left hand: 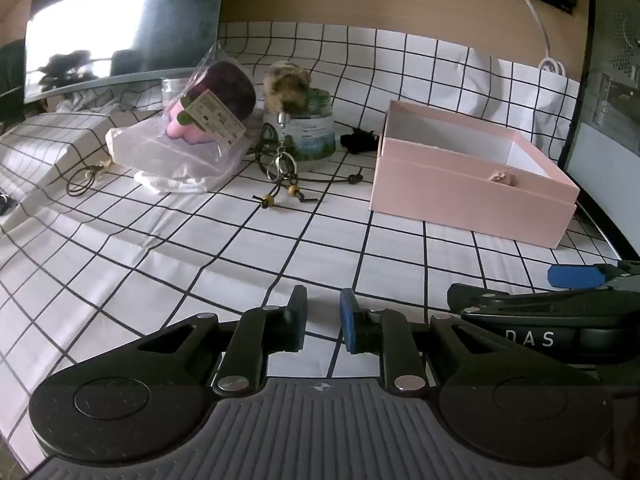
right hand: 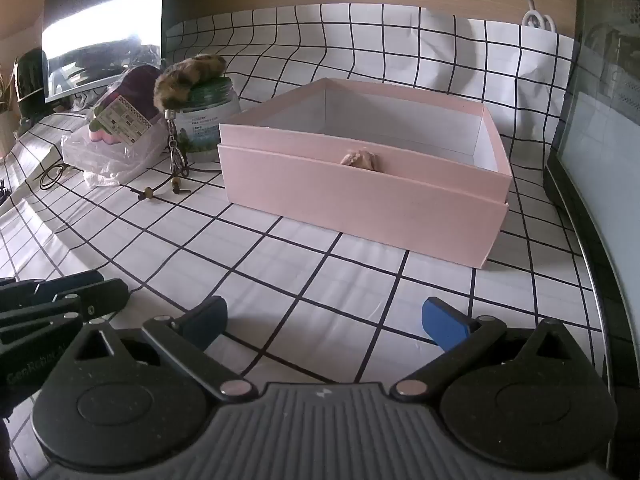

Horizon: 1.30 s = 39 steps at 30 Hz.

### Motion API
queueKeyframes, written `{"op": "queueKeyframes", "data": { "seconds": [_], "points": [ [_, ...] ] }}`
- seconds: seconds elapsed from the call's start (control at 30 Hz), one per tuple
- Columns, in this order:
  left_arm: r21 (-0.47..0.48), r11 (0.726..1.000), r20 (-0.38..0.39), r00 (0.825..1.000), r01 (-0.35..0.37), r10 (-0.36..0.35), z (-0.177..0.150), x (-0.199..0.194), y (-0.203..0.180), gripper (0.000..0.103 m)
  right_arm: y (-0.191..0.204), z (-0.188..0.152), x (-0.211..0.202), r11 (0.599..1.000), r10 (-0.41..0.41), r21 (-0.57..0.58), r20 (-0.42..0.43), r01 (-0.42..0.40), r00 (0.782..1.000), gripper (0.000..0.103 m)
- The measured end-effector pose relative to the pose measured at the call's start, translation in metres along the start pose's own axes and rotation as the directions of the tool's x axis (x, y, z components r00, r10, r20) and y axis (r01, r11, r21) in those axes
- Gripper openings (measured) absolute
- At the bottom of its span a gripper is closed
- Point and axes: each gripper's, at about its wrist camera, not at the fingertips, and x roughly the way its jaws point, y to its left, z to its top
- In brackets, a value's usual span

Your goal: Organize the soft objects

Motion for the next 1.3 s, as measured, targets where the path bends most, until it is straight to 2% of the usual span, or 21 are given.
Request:
{"op": "queueKeyframes", "data": {
  "seconds": [1.3],
  "points": [
    [0.007, 1.0, 0.002, 1.0, -0.005, 0.005, -0.0001, 0.0, 0.0004, 0.021, -0.0006, 0.0002, -0.0003, 1.0, 0.0, -0.001, 0.0, 0.0, 1.0, 0.103]
  ]
}}
